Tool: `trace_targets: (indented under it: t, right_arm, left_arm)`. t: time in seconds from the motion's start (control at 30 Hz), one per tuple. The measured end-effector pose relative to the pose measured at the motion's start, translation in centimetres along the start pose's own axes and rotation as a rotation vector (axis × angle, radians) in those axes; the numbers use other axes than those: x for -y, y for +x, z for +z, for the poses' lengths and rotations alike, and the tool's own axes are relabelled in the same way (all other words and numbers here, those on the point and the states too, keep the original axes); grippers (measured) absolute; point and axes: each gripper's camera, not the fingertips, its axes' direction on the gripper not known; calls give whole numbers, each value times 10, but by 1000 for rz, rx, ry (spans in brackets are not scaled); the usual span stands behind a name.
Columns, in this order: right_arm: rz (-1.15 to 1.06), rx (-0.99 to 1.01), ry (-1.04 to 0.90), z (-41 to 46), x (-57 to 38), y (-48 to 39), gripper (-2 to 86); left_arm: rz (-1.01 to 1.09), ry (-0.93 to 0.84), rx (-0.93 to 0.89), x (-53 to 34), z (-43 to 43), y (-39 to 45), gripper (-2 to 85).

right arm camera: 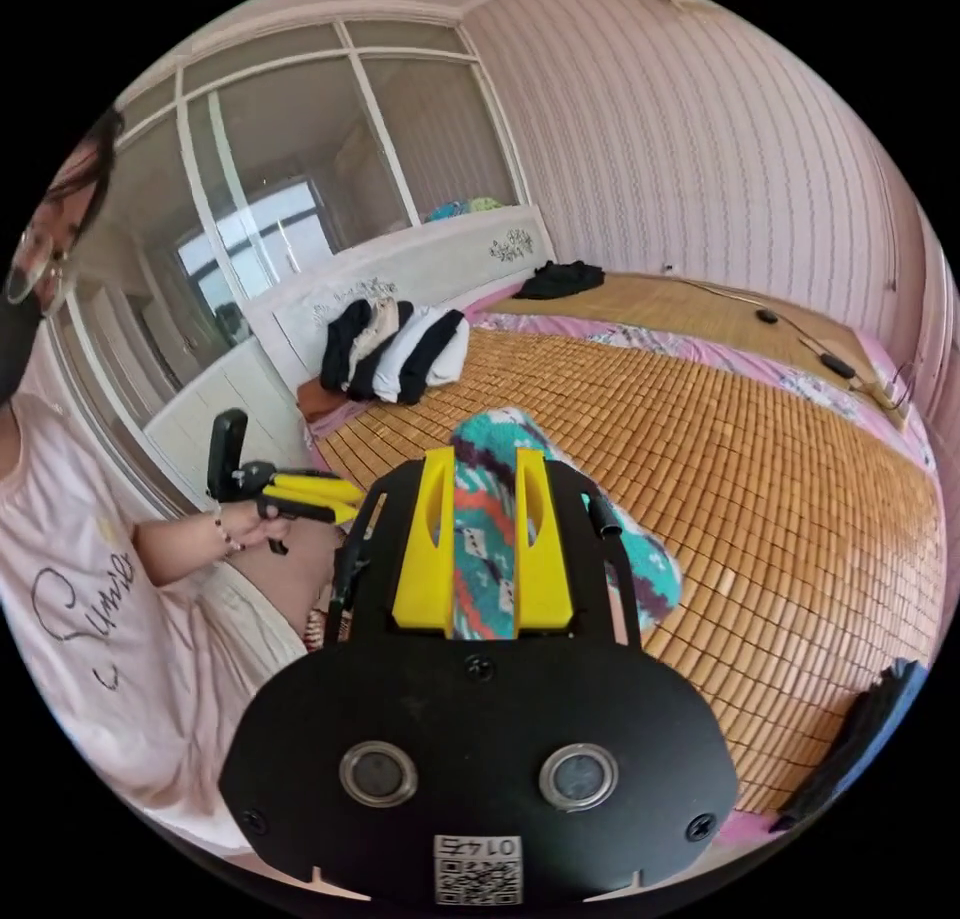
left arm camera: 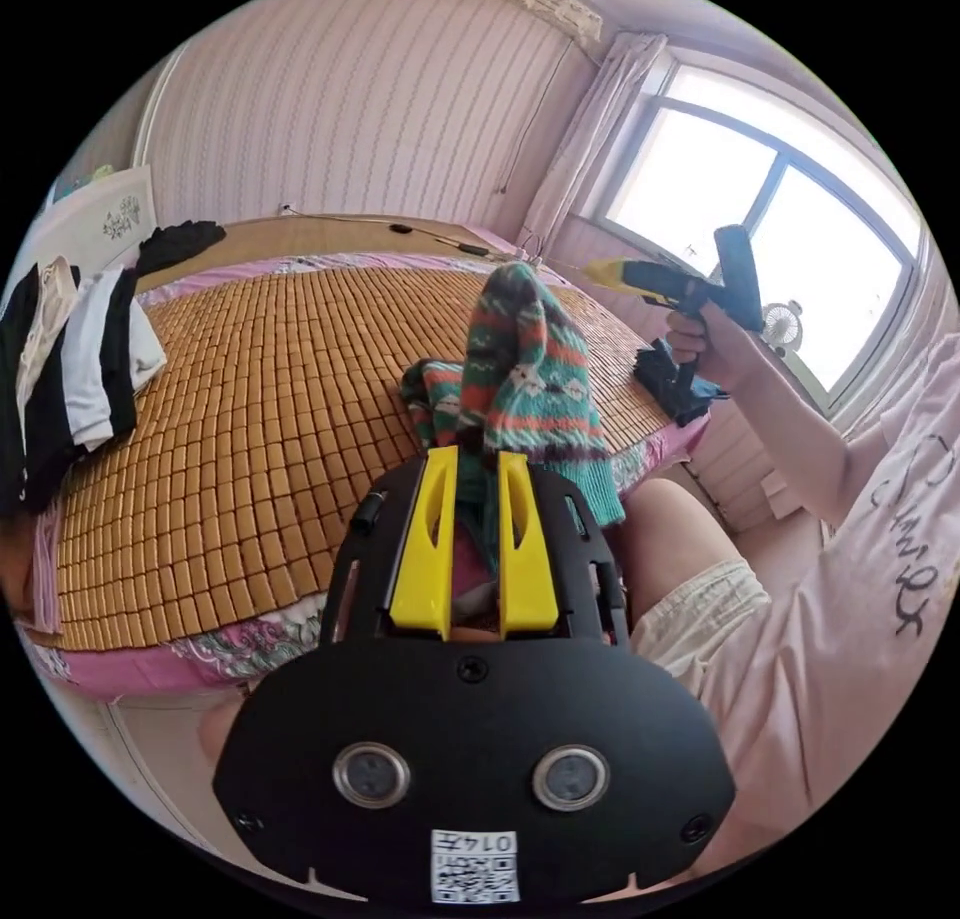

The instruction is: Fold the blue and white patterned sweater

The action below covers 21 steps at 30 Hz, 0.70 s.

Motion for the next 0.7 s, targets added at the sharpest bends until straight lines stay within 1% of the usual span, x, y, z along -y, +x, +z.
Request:
trace_targets:
  t: [0.07,0.1,0.13,0.17,0.27,0.33,0.4,0.5,0.57,0.63,0.7]
  right_arm:
    - [8,-78,-135,43,6,-5,78]
    - [8,-101,-156,54,8,-7,76]
    - [3,-150,-163,71,13,-8,69]
    - [-6,-178,-169,87,18,-9,60]
    - [-16,-152,-236,133,37,-5,39]
    - [-31,-102,-297,162,47,-3,15]
    - [-72,-118,-335,187,57,-6,-1]
    - [-151,-134,-460,239,70,-10,-7]
    - [-174,-153,-554,289,65,-6,-9]
    - [-151,-190,-551,312,59,0,-9]
    - [-121,-199,-564,322,66,3,-9]
  left_arm:
    - [5,6,-41,21,31,-13,128]
    - [-5,9,-116,34,56,-22,168]
    - [-3,-18,-171,45,82,-26,181]
    - [10,-45,-181,51,94,-24,188]
    - [92,-170,-152,63,146,-3,168]
    - [76,-414,-95,59,200,6,124]
    - [87,-433,-72,57,203,14,99]
    - [45,-438,-106,53,196,22,90]
    - [20,-452,-95,46,204,21,91]
    - [-33,-469,-97,31,230,9,96]
    - [-124,-441,-178,23,237,-11,98]
